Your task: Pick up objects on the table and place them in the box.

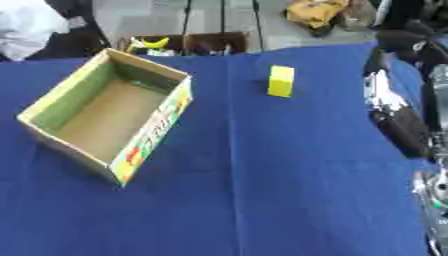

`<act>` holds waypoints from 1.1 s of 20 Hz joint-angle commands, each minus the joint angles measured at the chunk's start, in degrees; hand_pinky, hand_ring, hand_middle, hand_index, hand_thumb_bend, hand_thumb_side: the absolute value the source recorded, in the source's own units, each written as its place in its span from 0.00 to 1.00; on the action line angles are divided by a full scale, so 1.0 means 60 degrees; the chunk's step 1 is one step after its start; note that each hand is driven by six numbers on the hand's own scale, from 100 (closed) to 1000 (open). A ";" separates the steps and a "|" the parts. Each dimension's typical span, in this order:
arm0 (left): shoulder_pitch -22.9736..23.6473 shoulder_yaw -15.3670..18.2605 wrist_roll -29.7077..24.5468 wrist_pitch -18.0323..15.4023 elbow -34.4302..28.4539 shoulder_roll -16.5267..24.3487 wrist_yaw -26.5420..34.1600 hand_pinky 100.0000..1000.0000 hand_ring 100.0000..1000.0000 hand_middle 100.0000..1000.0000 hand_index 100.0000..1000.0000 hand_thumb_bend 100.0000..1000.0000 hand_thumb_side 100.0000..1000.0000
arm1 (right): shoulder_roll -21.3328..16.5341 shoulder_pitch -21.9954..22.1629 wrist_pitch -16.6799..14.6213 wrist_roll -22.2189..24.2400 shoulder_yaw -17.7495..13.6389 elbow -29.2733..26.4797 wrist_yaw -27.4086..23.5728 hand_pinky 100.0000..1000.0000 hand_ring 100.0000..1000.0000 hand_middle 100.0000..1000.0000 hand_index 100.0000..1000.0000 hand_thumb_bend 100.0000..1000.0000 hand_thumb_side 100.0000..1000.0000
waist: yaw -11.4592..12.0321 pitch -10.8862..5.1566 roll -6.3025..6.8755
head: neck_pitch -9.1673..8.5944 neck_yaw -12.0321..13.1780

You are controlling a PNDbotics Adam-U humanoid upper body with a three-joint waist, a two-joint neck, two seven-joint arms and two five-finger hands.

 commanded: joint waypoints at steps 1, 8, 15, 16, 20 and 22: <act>-0.0066 0.0055 -0.0023 -0.0021 -0.0190 0.0082 -0.0038 0.33 0.53 0.57 0.88 0.03 0.97 | -0.0161 -0.0071 -0.0002 0.0069 -0.0011 -0.0199 -0.0089 0.83 0.99 0.67 0.79 0.00 0.73 | -0.0007 -0.0124 -0.0005 | -0.0121 0.0021; -0.0061 0.0024 -0.0069 -0.0004 -0.0190 0.0092 -0.0026 0.33 0.53 0.57 0.88 0.03 0.97 | -0.0752 -0.0941 0.0212 0.0538 0.0258 0.0010 0.0322 0.83 1.00 0.76 0.84 0.00 1.00 | 0.0026 -0.0138 -0.0047 | -0.0063 -0.0061; -0.0015 -0.0021 -0.0133 -0.0024 -0.0190 0.0074 -0.0007 0.33 0.53 0.57 0.88 0.03 0.97 | -0.1204 -0.2305 0.0526 0.1186 0.0749 0.0847 0.1055 0.81 0.97 0.79 0.84 0.08 1.00 | 0.0172 -0.0130 -0.0023 | -0.0073 -0.0256; -0.0012 -0.0027 -0.0143 -0.0031 -0.0190 0.0071 -0.0005 0.33 0.53 0.57 0.88 0.03 0.97 | -0.1221 -0.2459 0.0549 0.1224 0.0813 0.0946 0.1116 0.81 0.98 0.79 0.84 0.06 1.00 | 0.0187 -0.0126 -0.0014 | -0.0077 -0.0270; 0.0017 -0.0053 -0.0174 -0.0058 -0.0190 0.0054 0.0004 0.33 0.53 0.57 0.88 0.02 0.97 | -0.1231 -0.3165 0.0718 0.1377 0.0993 0.1384 0.1341 0.82 0.98 0.80 0.84 0.08 1.00 | 0.0255 -0.0112 0.0037 | -0.0102 -0.0350; 0.0048 -0.0070 -0.0196 -0.0067 -0.0190 0.0039 0.0009 0.33 0.53 0.57 0.88 0.02 0.97 | -0.1246 -0.3585 0.0860 0.1463 0.1069 0.1722 0.1524 0.82 0.99 0.80 0.84 0.08 1.00 | 0.0292 -0.0117 0.0067 | -0.0116 -0.0396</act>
